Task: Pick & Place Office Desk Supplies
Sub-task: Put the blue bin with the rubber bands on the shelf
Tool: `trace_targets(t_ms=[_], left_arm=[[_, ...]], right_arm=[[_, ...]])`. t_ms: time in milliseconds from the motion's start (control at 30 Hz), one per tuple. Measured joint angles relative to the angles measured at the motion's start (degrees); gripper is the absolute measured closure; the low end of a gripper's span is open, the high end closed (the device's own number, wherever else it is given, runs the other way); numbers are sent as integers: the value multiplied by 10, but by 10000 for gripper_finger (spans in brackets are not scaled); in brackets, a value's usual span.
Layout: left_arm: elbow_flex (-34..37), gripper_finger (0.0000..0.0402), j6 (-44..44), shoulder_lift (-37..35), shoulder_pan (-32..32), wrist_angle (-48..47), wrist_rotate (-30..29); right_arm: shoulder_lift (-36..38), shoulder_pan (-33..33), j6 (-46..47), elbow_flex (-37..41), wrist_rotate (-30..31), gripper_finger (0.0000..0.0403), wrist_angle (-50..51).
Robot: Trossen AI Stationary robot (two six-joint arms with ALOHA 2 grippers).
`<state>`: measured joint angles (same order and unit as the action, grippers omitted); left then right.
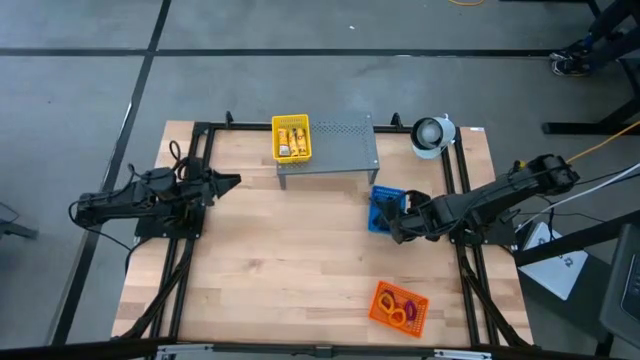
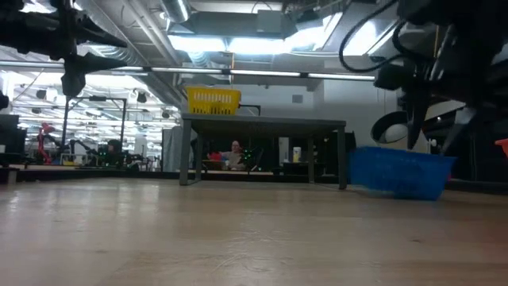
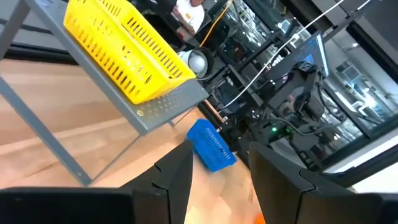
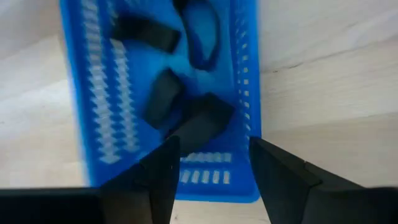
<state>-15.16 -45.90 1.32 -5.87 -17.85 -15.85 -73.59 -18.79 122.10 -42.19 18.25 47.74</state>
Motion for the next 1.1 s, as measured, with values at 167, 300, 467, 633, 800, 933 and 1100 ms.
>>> trace_targets(t_ms=[167, 300, 467, 633, 800, 933, 1100], left_arm=[[12, 247, -23, 0, 0, 1, -11], [16, 247, -35, 0, 0, 1, -11], [16, 247, -34, 0, 0, 16, -17], [16, 247, -30, 0, 0, 15, -24], [16, 247, -30, 1, 0, 13, -21], [16, 247, -30, 1, 0, 13, -17], [16, 247, -30, 1, 0, 13, -5]], right_arm=[[-2, 0, -4, 13, -7, 209, -1], [7, 0, -32, -9, -22, 209, 1], [14, 0, -68, -76, -10, 209, 66], [14, 6, -56, -106, -2, 209, 176], [14, 15, -60, -87, -14, 209, 186], [14, 22, -60, -62, 2, 209, 154], [14, 32, -68, -19, 2, 209, 81]])
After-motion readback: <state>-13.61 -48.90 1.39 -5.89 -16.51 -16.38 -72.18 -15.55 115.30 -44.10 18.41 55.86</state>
